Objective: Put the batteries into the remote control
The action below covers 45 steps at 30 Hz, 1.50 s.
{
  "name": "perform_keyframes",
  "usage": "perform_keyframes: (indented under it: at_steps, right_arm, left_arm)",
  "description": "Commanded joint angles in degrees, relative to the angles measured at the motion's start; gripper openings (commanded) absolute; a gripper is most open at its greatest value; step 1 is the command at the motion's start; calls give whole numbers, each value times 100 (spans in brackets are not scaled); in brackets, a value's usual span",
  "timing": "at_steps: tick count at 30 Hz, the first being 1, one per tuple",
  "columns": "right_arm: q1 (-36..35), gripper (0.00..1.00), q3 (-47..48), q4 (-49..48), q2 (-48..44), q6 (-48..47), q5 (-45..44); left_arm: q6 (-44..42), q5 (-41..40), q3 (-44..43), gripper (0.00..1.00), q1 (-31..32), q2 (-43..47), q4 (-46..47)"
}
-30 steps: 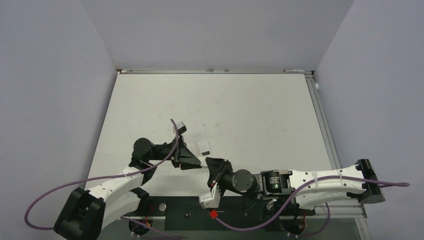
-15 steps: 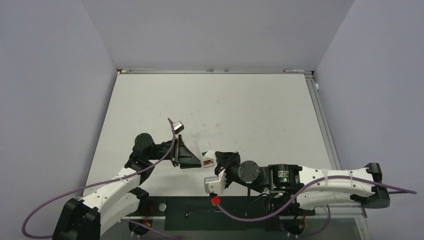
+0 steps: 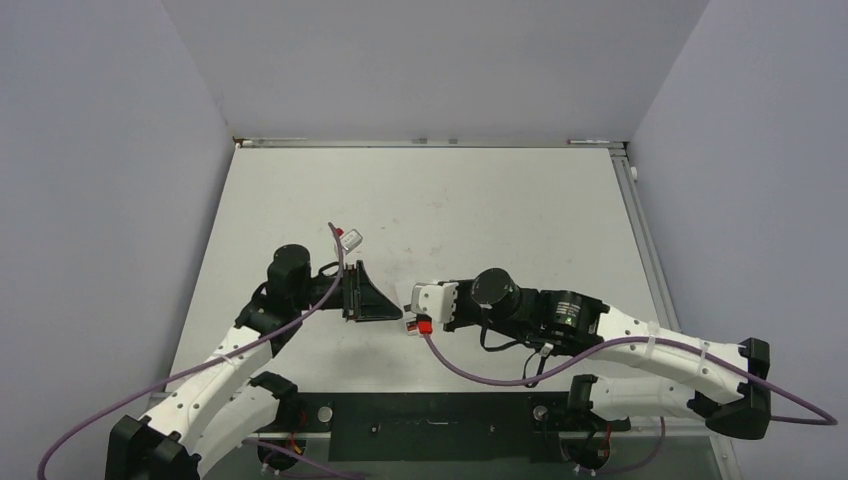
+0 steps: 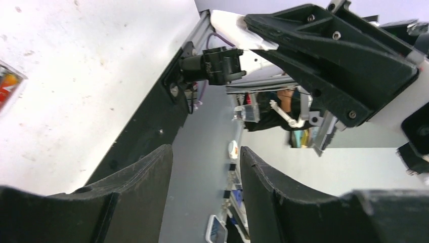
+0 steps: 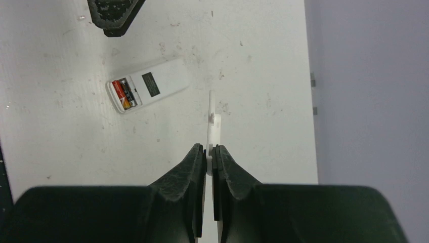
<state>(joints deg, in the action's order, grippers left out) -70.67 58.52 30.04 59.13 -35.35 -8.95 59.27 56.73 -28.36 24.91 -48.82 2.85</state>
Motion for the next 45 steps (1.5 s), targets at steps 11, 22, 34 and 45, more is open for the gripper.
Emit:
perform_keyframes:
  at_steps: [11, 22, 34, 45]
  right_arm:
    - [1629, 9, 555, 767, 266, 2392, 2735]
    - [2431, 9, 439, 673, 824, 3178, 5673]
    - [2462, 9, -72, -353, 1047, 3969, 7240]
    - [2462, 9, -128, -896, 1377, 4405, 7545]
  left_arm:
    - [-2465, -1034, -1161, 47, -27, 355, -2029]
    - [-3201, -1050, -1559, 50, 399, 241, -2263]
    - [-3618, -1275, -1778, 51, 1183, -2, -2335]
    - [-3369, -273, -1628, 49, 1192, -166, -1815]
